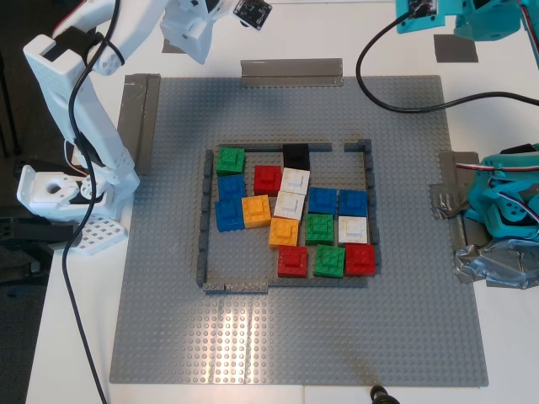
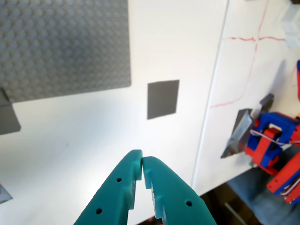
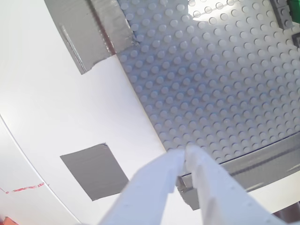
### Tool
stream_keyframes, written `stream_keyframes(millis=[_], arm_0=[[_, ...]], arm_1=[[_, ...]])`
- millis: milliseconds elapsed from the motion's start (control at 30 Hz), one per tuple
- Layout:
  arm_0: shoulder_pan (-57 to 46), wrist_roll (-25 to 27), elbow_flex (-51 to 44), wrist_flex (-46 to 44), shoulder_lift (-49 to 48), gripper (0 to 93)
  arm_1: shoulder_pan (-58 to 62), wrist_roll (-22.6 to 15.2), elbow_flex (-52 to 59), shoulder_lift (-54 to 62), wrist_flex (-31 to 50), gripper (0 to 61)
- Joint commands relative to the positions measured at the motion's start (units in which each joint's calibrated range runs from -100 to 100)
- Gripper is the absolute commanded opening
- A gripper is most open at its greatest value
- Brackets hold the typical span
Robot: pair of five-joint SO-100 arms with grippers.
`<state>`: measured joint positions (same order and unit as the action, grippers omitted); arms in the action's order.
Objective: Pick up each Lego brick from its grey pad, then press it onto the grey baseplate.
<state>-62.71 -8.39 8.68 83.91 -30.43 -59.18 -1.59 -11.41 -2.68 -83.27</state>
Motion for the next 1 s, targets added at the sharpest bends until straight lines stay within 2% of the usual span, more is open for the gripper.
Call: stream_keyframes(millis=[0, 233, 467, 600, 733, 833, 967], arm_0=[[-2.69, 0.11, -0.24, -0.27, -1.67, 0.0], [-5.45, 2.11, -0.15, -0.27, -2.19, 0.0], [-5.66, 2.31, 3.01, -0.11, -16.09, 0.0], [-5.66, 2.31, 10.96, -0.11, -28.28, 0.0], [-5.59, 2.36, 24.50, -2.63, -38.84, 0.0], [-7.33, 3.63, 29.65, -11.74, -36.78, 0.0], [-12.19, 3.72, 30.10, -24.03, -25.11, 3.3]], arm_1=[[0.60, -0.63, -4.25, 1.13, -0.70, 0.1], [1.33, -1.12, -4.16, 1.30, -0.62, 0.1], [1.47, -1.17, -4.16, 1.65, -1.03, 0.1], [1.40, -1.22, -3.62, 1.65, -0.95, 0.1], [1.26, -1.17, -3.44, 1.65, -0.79, 0.1], [1.26, -1.07, -3.62, 1.65, -0.70, 0.1], [1.40, -1.07, -3.62, 1.65, -0.70, 0.1]])
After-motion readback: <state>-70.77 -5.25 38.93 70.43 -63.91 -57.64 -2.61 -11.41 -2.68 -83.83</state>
